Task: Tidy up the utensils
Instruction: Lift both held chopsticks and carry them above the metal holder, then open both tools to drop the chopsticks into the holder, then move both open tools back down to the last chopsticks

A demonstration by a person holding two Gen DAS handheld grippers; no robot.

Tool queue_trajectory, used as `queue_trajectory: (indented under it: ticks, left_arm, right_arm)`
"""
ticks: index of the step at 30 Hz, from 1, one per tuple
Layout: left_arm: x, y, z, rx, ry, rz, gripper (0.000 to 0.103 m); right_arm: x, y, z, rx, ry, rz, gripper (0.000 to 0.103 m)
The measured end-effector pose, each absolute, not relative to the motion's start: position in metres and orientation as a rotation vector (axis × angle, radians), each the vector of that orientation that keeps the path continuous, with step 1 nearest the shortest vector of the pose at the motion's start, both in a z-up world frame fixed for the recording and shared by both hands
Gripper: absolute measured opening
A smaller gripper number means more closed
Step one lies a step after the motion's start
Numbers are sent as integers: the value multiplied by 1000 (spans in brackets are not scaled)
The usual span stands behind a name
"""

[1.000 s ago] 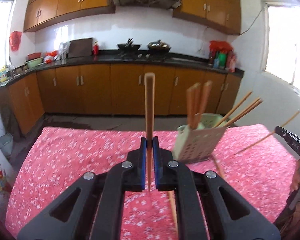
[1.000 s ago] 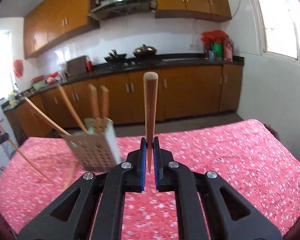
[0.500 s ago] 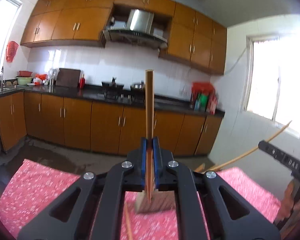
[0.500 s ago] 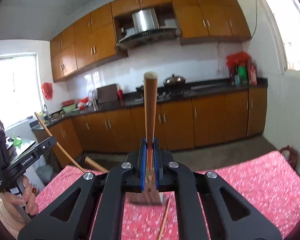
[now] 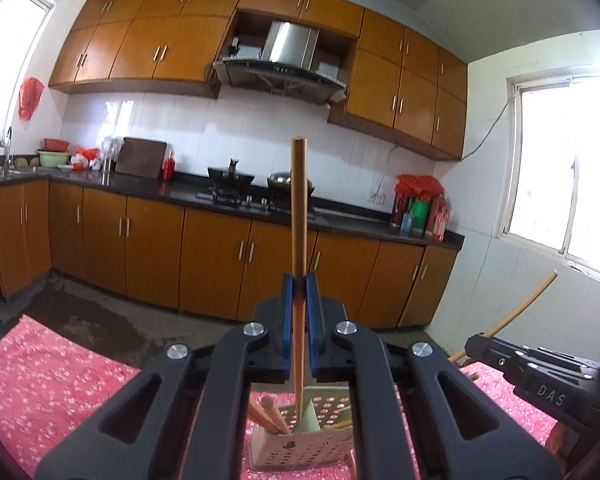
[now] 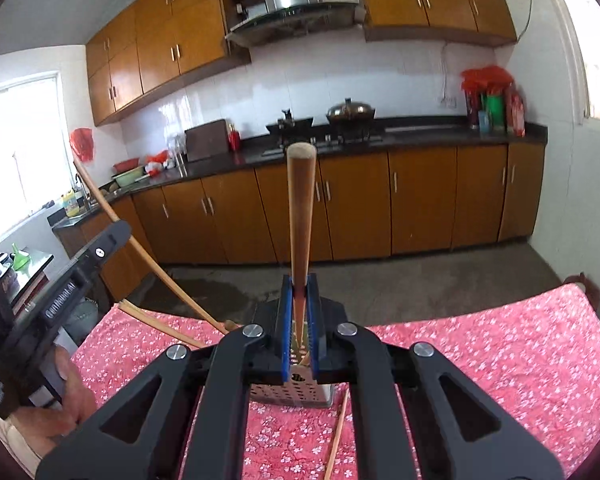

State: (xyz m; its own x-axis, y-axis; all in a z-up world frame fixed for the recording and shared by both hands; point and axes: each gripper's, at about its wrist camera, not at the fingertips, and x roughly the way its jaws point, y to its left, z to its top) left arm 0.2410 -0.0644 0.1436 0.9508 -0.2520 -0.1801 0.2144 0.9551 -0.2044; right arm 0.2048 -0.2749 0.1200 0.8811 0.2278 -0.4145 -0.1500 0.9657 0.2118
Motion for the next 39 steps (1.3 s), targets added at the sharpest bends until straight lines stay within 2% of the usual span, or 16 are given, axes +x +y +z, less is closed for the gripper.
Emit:
queue_trajectory:
  ticks: [6,8,12,15,19,21,24,32,39]
  left_arm:
    - [256,-63,123,-205,243,-251,9]
    - [255,-61,120,-214,246,-260,13]
    - [244,-55,127,-199,227,-256,22]
    - [229,-45,137,-194,205,-250,27]
    - [201,-24,142,-173,206,-223,35]
    - [185,-10,132,-141,227,-184,39]
    - [174,8,105,-126,324,-141,40]
    - [170,19,-4,-80,639,-114,40]
    - [167,0,-46,-53,755,-155,40]
  right_arm:
    - [215,-270,111,168,484,205,8]
    - [212,-272,111,168,480,200,9]
    - [203,-282,117,198,451,184,19]
    - [187,-295,126,209,399,153,19]
    - [167,-313,124,203,374,88,31]
    - [162,-323,109,198,406,45,31]
    - [161,-333,64,190,514,1,31]
    - [153,-286,-69,178,839,132,31]
    - [155,-250,-110,139,924,134,30]
